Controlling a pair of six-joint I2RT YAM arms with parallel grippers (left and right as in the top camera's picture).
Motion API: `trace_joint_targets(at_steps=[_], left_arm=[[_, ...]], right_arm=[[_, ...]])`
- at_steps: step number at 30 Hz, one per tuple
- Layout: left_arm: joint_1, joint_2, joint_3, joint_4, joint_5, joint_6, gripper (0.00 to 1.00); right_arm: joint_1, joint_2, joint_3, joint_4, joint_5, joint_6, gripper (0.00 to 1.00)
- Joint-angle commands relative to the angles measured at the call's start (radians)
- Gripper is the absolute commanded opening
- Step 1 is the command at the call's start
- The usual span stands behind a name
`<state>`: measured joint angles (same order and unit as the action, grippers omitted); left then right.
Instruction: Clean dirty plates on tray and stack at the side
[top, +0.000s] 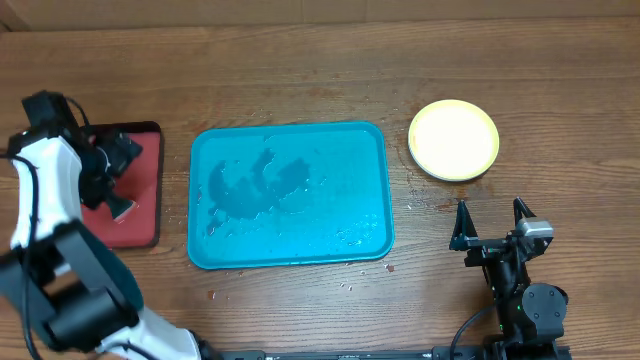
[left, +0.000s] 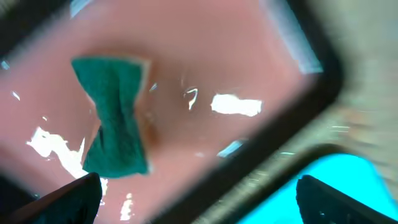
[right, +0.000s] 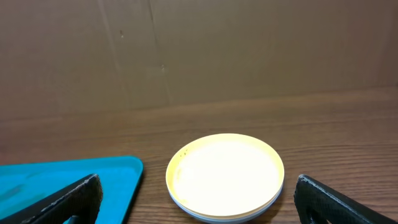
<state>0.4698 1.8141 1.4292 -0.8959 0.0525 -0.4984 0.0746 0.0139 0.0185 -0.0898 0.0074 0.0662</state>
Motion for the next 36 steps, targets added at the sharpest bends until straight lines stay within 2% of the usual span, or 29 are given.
trace_joint_targets(at_steps=[1,6,12,17,24,29,36], left_arm=[[-0.042,-0.158,-0.001,0.031,-0.037,0.025,1.00],[-0.110,-0.365,-0.148,0.235,-0.034,0.133,1.00],[-0.228,-0.724,-0.557,0.640,-0.025,0.264,1.00],[-0.307,-1.027,-0.868,0.870,-0.026,0.356,1.00],[-0.313,-1.389,-1.151,0.931,-0.026,0.368,1.00],[-0.313,-1.493,-1.259,0.937,-0.026,0.368,1.00],[-0.333,-1.637,-1.395,1.046,-0.045,0.368,1.00]], right_arm=[[0.003,-0.011,-0.010,0.006,0.010,-0.006,1.00],[0.003,-0.011,-0.010,0.006,0.010,-0.006,1.00],[0.003,-0.011,-0.010,0.006,0.010,-0.006,1.00],[0.003,-0.011,-0.010,0.006,0.010,-0.006,1.00],[0.003,-0.011,-0.010,0.006,0.010,-0.006,1.00],[0.003,-0.011,-0.010,0.006,0.010,-0.006,1.00],[0.003,-0.011,-0.010,0.006,0.010,-0.006,1.00]])
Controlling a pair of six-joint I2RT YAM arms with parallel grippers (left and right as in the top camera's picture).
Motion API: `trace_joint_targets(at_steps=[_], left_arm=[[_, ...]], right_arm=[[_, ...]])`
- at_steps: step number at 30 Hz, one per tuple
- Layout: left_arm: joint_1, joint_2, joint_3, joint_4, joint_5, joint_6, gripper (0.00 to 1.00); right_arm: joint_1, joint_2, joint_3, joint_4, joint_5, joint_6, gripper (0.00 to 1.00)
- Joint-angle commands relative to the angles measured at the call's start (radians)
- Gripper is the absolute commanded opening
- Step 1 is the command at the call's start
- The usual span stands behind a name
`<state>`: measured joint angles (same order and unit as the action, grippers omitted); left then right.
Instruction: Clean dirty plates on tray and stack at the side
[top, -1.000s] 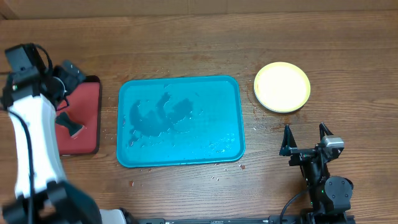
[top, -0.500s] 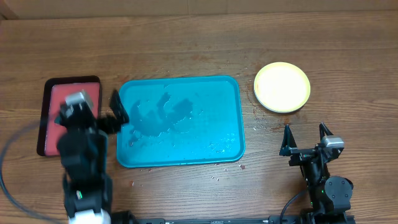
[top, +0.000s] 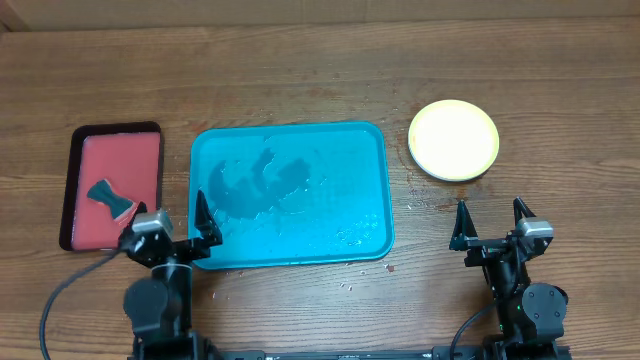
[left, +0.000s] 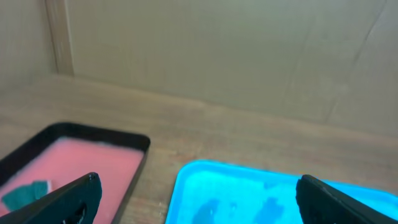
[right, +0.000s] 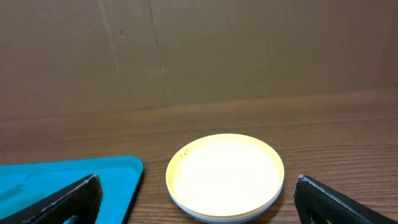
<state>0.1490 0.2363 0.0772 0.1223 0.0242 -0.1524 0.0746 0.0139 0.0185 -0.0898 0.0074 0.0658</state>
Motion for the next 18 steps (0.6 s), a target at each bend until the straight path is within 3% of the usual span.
trace_joint_targets(at_steps=[1,6,10,18], left_arm=[[-0.014,-0.081,-0.061,0.045,-0.016,0.022,1.00],[-0.042,-0.156,-0.072,-0.022,-0.028,0.053,1.00],[-0.055,-0.219,-0.072,-0.207,-0.028,0.101,1.00],[-0.135,-0.233,-0.072,-0.201,-0.010,0.097,1.00]], right_arm=[[0.003,-0.011,-0.010,0.006,0.010,-0.006,1.00],[0.003,-0.011,-0.010,0.006,0.010,-0.006,1.00],[0.003,-0.011,-0.010,0.006,0.010,-0.006,1.00],[0.003,-0.011,-0.010,0.006,0.010,-0.006,1.00]])
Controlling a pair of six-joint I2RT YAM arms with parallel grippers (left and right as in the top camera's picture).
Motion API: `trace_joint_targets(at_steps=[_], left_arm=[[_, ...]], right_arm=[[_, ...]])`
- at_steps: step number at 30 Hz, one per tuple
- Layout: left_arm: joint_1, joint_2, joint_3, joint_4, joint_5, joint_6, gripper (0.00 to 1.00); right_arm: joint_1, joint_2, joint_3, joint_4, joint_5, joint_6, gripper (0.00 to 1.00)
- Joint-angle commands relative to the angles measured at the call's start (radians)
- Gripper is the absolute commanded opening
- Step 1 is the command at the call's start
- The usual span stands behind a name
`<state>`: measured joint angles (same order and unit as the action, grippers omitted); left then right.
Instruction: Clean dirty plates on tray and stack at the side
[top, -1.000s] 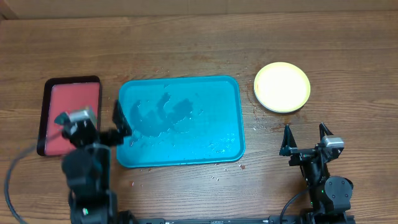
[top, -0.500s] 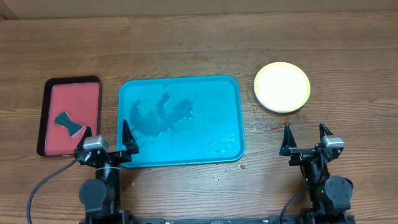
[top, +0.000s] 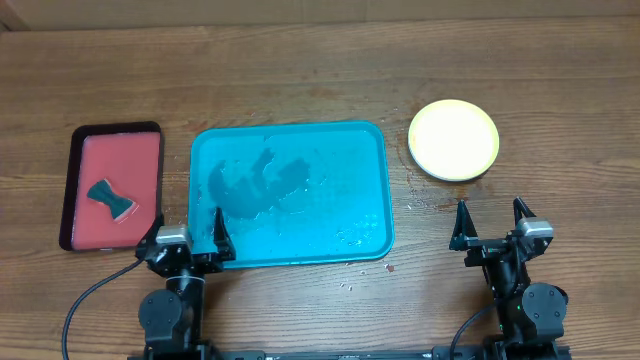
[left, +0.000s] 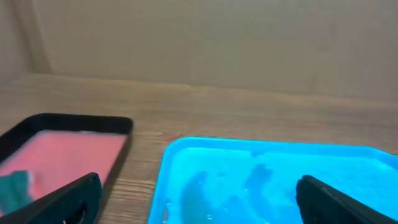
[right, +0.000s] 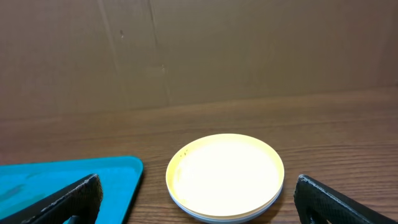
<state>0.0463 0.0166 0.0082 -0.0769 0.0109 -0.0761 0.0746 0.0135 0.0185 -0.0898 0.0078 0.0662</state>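
Note:
The blue tray (top: 375, 200) lies mid-table, wet and smeared, with no plate on it; it also shows as the blue tray (left: 186, 155) in the left wrist view. A stack of pale yellow plates (top: 453, 139) sits to its right, seen too as the plates (right: 225, 175). A green sponge (top: 111, 198) rests in the red tray (top: 140, 140). My left gripper (top: 189, 240) stands open at the blue tray's front left corner, holding nothing. Open and empty as well, my right gripper (top: 490, 226) is in front of the plates.
A brown cardboard wall (right: 199, 50) closes off the far side of the wooden table (top: 300, 80). Small crumbs and wet spots (top: 425, 205) lie between the blue tray and the plates.
My left gripper has shifted a little to the right and nearer the table's front edge, still open. The right arm, plates and sponge have not moved.
My left gripper was open over the red tray with the sponge lying in it. Then it was back at the front of the table near the blue tray's corner, and now sits slightly further right. The right arm stayed still throughout.

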Motion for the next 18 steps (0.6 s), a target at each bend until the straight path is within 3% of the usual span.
trace_joint_targets(at_steps=[1,18], left_arm=[[-0.043,-0.013,-0.003,-0.002,0.002,0.021,1.00],[-0.089,-0.013,-0.003,-0.002,-0.006,0.032,1.00]], right_arm=[[0.003,-0.010,-0.010,0.006,0.010,-0.006,1.00],[0.003,-0.010,-0.010,0.006,0.010,-0.006,1.00]])
